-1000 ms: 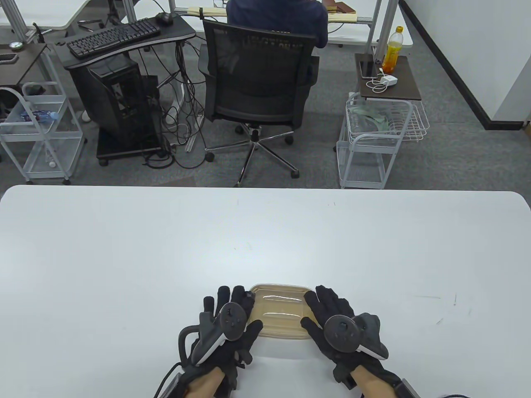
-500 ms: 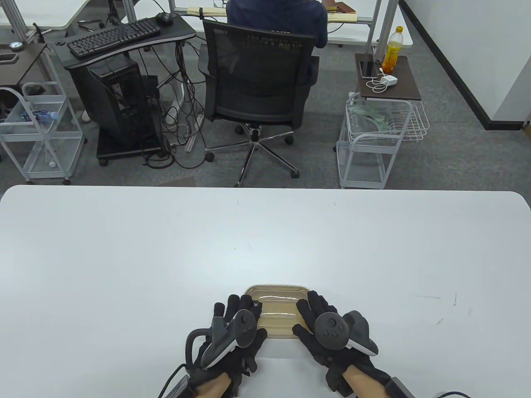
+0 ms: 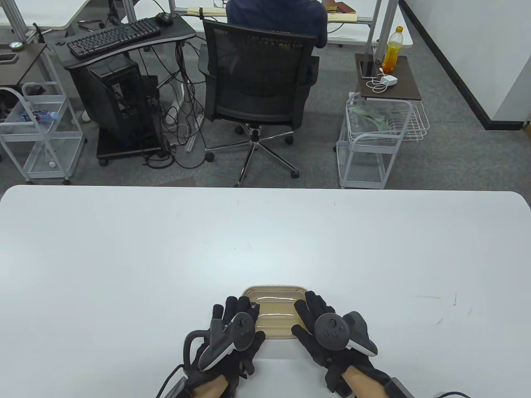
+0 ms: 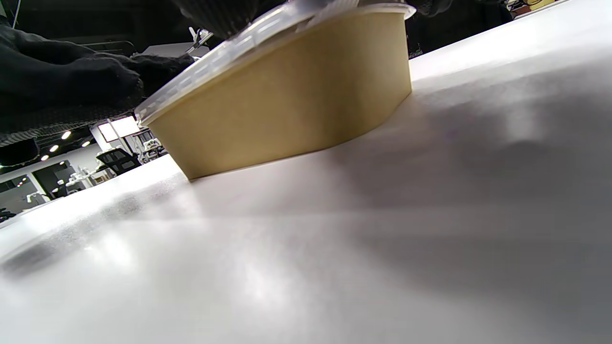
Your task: Cover the takeout box
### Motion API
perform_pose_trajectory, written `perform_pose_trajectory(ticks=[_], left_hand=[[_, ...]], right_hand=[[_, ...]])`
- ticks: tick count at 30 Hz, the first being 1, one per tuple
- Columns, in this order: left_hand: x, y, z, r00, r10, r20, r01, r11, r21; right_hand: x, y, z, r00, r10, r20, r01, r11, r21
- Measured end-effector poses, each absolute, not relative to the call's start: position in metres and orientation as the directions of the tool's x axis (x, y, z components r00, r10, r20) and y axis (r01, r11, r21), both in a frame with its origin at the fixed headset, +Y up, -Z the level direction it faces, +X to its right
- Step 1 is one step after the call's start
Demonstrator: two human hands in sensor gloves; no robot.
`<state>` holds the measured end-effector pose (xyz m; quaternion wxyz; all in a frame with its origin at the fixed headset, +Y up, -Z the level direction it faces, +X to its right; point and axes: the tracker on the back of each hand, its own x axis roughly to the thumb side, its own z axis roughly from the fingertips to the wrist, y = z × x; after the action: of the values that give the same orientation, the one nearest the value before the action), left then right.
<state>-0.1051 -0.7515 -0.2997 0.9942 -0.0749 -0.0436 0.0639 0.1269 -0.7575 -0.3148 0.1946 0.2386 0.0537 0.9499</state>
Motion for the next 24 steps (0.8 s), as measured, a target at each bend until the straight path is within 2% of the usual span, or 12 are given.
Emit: perform_pose_trajectory(ticks=[3, 10, 14, 24], left_hand=[[-0.108, -0.751, -0.3, 0.985, 0.152, 0.08, -0.138, 0.978, -0.157], [-0.139, -0.732, -0.299, 0.976, 0.21, 0.061, -0.209, 0.978, -0.031], [-0.162, -0.726, -0.299, 0.973, 0.229, 0.03, -0.229, 0.973, 0.013], [-0.191, -0.727, -0.302, 0.972, 0.232, -0.043, -0.23, 0.972, 0.036]], right_hand=[[0.128, -0.755, -0.314, -0.814, 0.39, 0.43, -0.345, -0.921, 0.183], [0.158, -0.731, -0.311, -0.858, 0.358, 0.37, -0.394, -0.919, -0.024], [0.18, -0.726, -0.311, -0.868, 0.379, 0.321, -0.425, -0.901, -0.086], [0.21, -0.728, -0.314, -0.879, 0.424, 0.217, -0.453, -0.886, -0.103]])
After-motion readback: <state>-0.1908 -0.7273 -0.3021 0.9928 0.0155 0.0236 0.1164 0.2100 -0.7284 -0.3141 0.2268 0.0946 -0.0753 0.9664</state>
